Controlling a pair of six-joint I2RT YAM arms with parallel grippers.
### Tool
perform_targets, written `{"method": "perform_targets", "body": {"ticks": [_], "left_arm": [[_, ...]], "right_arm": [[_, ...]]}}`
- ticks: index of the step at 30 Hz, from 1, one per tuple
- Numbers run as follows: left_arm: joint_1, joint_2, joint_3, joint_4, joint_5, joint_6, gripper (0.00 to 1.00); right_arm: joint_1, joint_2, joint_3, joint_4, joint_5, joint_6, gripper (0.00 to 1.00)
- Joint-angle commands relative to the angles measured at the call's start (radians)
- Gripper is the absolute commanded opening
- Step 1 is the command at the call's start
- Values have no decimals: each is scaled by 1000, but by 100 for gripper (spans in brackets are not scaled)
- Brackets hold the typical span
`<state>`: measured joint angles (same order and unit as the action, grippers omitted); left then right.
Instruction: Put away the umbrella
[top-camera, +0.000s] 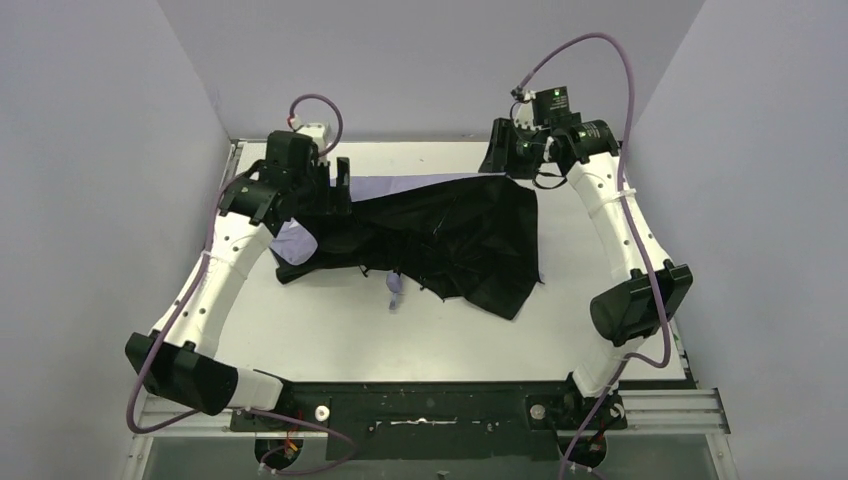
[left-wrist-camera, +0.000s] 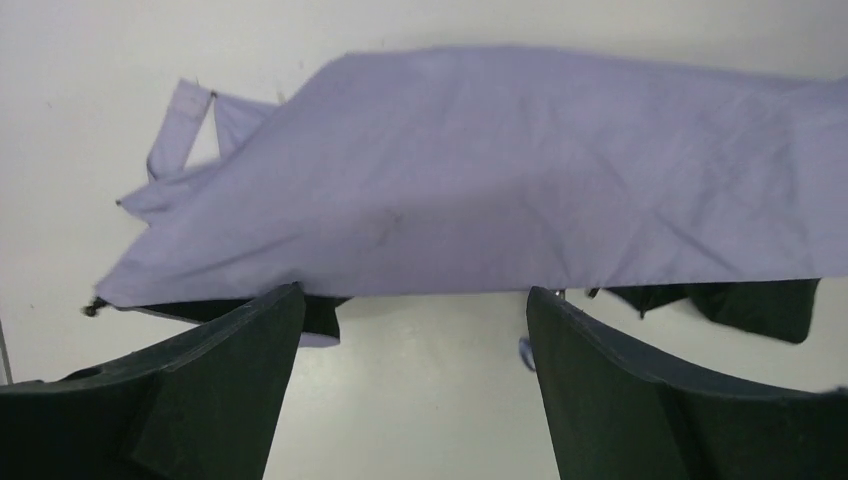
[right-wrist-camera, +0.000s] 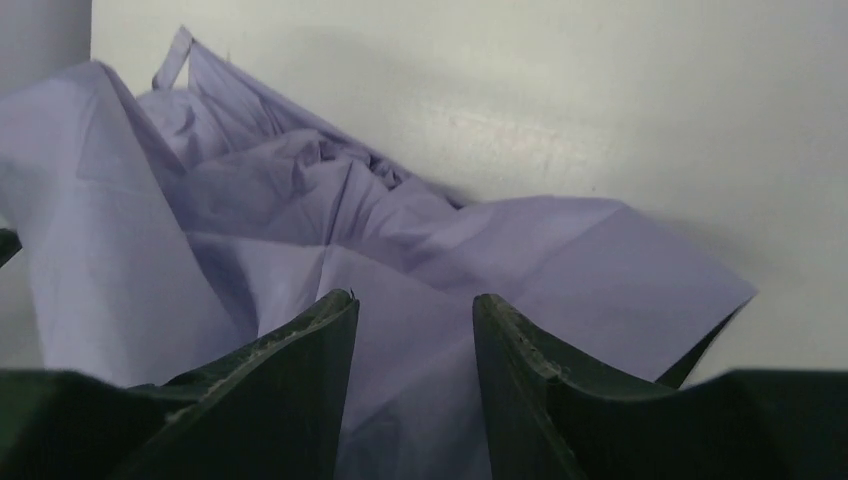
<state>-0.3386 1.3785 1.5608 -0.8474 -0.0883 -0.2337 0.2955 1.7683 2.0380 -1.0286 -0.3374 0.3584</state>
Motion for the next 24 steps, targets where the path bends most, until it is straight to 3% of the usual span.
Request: {"method": "perform_targets", "body": {"ticks": [1,6,13,18,24], "left_arm": [[13,2,-107,3,57,24,80],[12,16,-258,122,154,-25,77],[-23,46,-437,350,267,-116,73],[-129,127,-463,444,272,-127,72],[-231,222,-444,495,293,-149,70]], "right_arm": [[10,-111,-144,51,-150,5,46],[20,-214,-400,170,-166,57,39],[110,-298,-712,376,-105,144,38],[206,-285,-849,560,-19,206,39],[218,-248,-953,741,74,259,40]]}}
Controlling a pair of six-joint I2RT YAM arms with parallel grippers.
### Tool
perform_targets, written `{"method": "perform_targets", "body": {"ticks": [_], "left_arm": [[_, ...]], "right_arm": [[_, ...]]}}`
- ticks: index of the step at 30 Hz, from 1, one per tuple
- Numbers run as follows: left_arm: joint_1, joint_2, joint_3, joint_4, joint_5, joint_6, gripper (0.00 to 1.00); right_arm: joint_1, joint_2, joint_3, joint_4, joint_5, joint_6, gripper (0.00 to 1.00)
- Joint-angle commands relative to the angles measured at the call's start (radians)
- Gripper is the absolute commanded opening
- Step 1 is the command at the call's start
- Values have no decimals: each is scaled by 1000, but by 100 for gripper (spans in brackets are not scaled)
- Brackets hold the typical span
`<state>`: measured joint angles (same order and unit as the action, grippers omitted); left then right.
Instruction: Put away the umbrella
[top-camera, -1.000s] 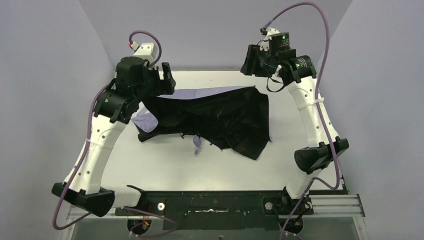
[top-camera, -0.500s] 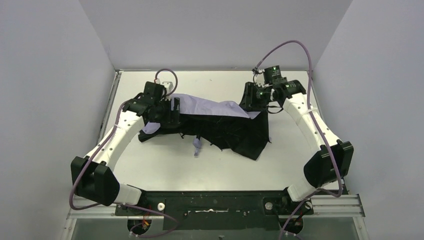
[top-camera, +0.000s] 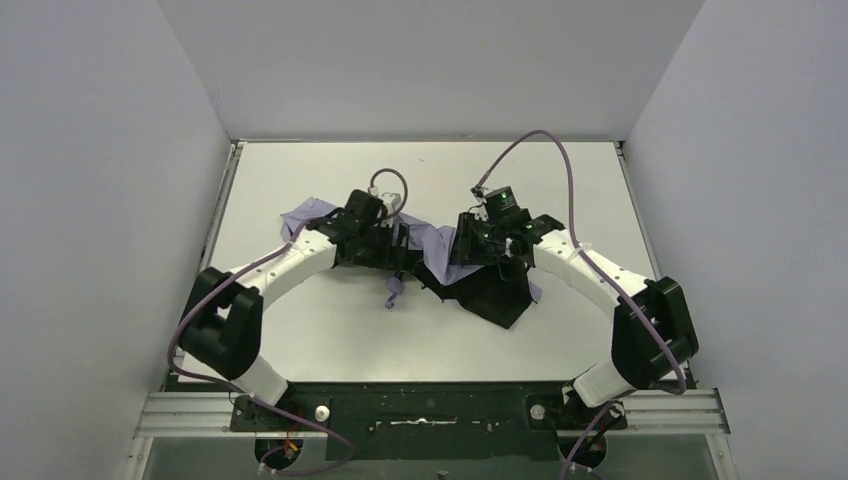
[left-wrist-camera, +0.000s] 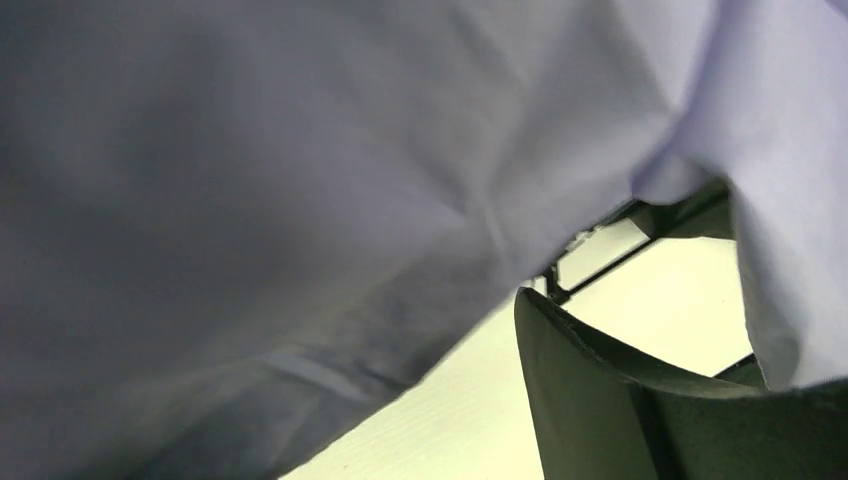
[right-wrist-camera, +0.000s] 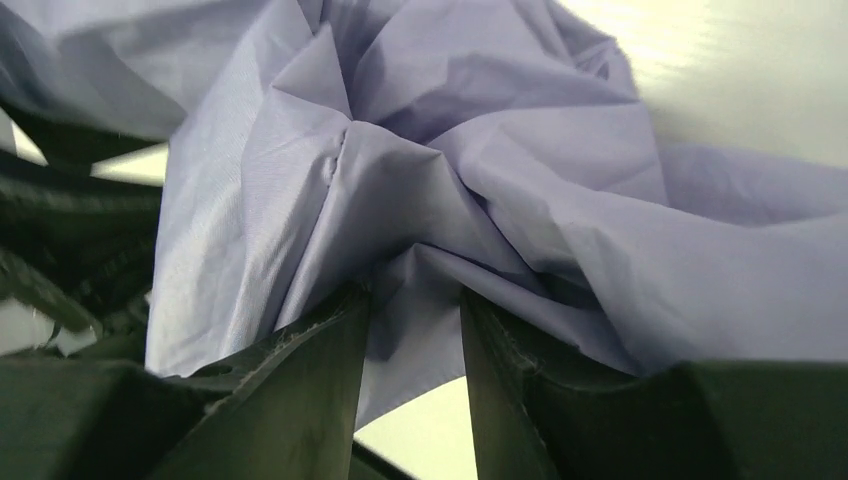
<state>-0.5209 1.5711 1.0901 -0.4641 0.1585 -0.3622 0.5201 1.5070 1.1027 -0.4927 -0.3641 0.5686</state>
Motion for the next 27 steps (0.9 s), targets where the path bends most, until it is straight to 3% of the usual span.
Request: {"method": "perform_targets", "body": {"ticks": [1,8,14,19,23,27], "left_arm": [[-61,25,28,103,41,-19,70],[-74,-193,59,-51,33,18,73],[-13,-376,272,-204,37,99,80],[146,-354,393,-257,2,148,84],[252,-265,396,-249,-35,192,86],[300,-145,397,-238,-105,186,86]], "right_arm": [[-8,16,-20,213,116,47,41],[-33,-4,11,168,150,-4,45],[-82,-123,109,50,93,-84,57],[-155,-207,211,-99,89,-151,68],[-192,-197,290,-266,257,-204,73],[-197,-178,280,-340,452,-215,69]]}}
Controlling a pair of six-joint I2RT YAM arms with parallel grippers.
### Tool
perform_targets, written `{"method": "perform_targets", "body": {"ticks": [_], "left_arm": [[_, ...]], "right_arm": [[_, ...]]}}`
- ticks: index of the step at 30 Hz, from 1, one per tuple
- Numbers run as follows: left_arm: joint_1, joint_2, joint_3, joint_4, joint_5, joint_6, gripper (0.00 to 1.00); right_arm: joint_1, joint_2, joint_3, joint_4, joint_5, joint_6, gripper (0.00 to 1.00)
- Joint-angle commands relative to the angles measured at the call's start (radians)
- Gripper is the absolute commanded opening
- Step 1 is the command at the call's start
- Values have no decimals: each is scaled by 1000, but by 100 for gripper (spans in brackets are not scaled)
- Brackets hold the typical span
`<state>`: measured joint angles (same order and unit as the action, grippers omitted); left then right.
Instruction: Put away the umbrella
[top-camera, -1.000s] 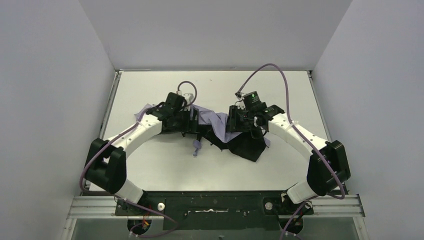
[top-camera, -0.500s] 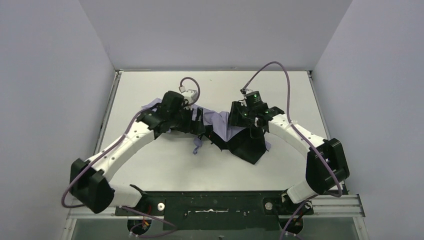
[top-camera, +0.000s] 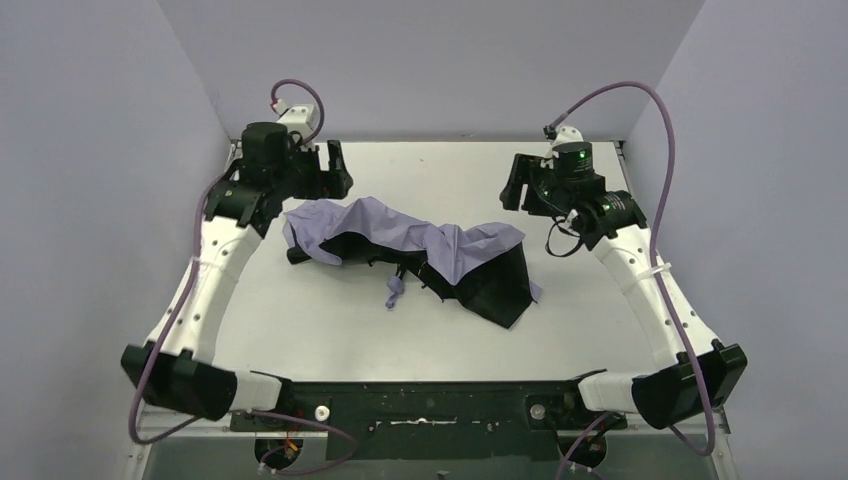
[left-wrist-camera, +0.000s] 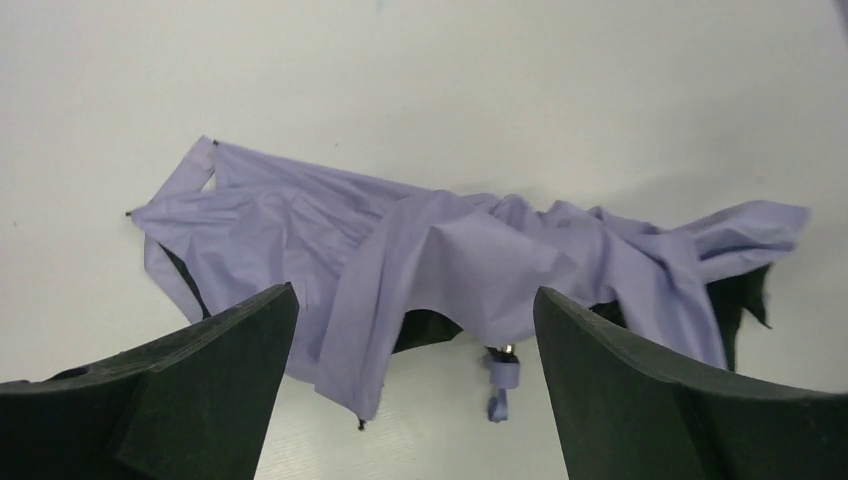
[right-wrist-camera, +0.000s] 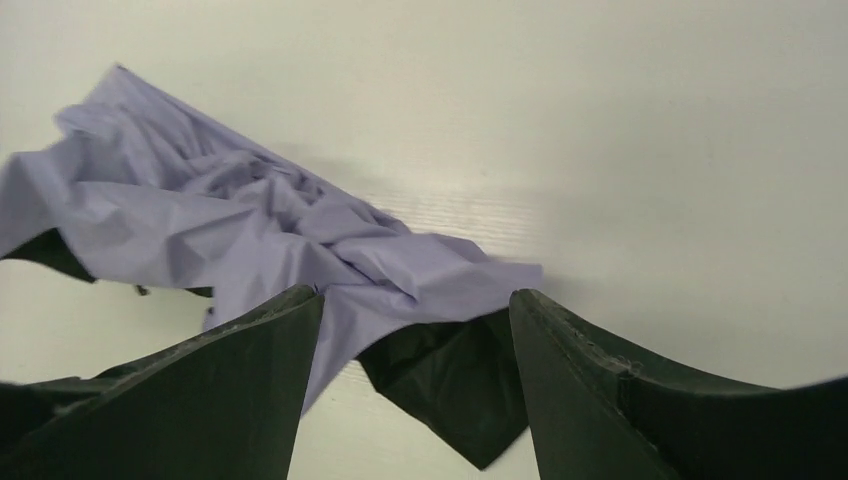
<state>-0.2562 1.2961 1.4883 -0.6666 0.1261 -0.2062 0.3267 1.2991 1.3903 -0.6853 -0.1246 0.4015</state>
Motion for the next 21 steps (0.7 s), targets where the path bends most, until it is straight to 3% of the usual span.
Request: {"method": "perform_targets", "body": {"ticks": [1,7,14,21], "left_arm": [[47,159,-3,-31,-87,23,85],[122,314,33,-23,-158,-12,82],[228,454,124,-17,-146,-25,79],[237,642,193,-77,-150,14,72]], "right_arm": [[-5,34,-23,-151,249,-48,68],[-45,86,-94,-127,350,-26,57],[-129,197,-119,-68,338,-16,46],[-153,272,-173,-29,271,-13,36]]}}
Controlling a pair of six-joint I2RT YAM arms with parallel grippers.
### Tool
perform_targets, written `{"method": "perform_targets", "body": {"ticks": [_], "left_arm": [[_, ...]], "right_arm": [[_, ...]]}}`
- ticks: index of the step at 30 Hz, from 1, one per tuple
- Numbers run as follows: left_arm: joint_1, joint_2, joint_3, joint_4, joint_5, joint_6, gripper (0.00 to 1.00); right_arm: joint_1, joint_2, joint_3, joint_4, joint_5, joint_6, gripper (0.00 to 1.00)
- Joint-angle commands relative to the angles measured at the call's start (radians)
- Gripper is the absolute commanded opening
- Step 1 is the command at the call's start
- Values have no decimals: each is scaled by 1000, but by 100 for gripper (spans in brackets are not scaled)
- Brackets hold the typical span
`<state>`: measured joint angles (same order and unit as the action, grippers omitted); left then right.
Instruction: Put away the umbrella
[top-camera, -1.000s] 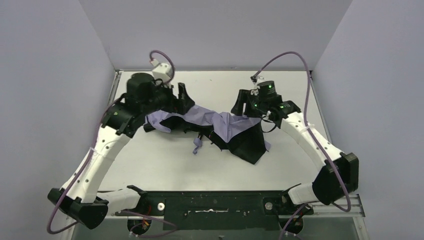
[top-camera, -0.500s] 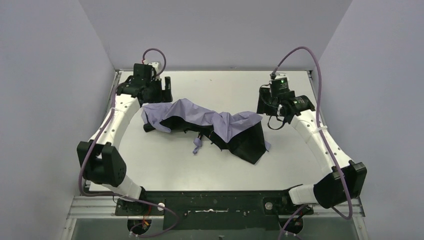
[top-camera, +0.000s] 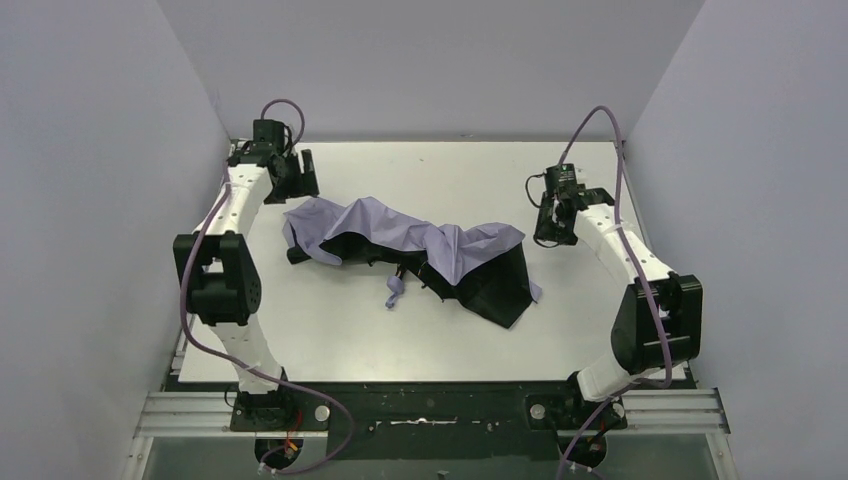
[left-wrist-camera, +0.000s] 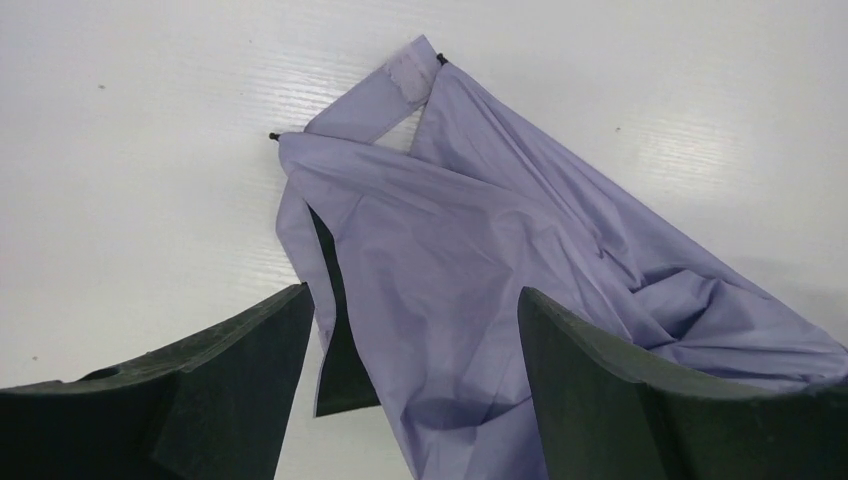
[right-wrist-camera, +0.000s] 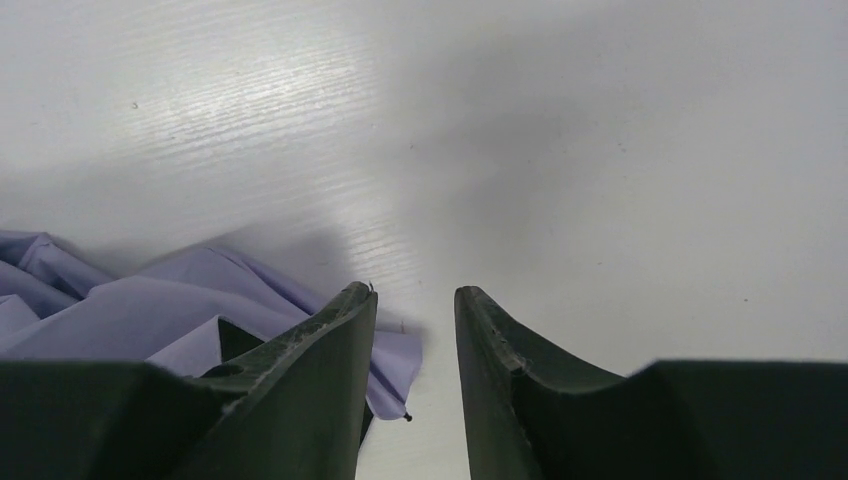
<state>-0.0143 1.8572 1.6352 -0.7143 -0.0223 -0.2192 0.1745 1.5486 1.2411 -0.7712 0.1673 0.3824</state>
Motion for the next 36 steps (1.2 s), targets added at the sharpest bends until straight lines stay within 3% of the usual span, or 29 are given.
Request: {"method": "perform_targets", "body": {"ticks": [1,14,36], "left_arm": [[-5,101,45,-30,-2,28,72],[-128,186,-54,-5,22,13,67],[-475,43,-350,330,350,-143,61]], "right_arm": [[-2,32,-32,60,-30,8,35],[82,87,-167,157,-141,70,34],[298,238,-156,412,-392,263,34]]}}
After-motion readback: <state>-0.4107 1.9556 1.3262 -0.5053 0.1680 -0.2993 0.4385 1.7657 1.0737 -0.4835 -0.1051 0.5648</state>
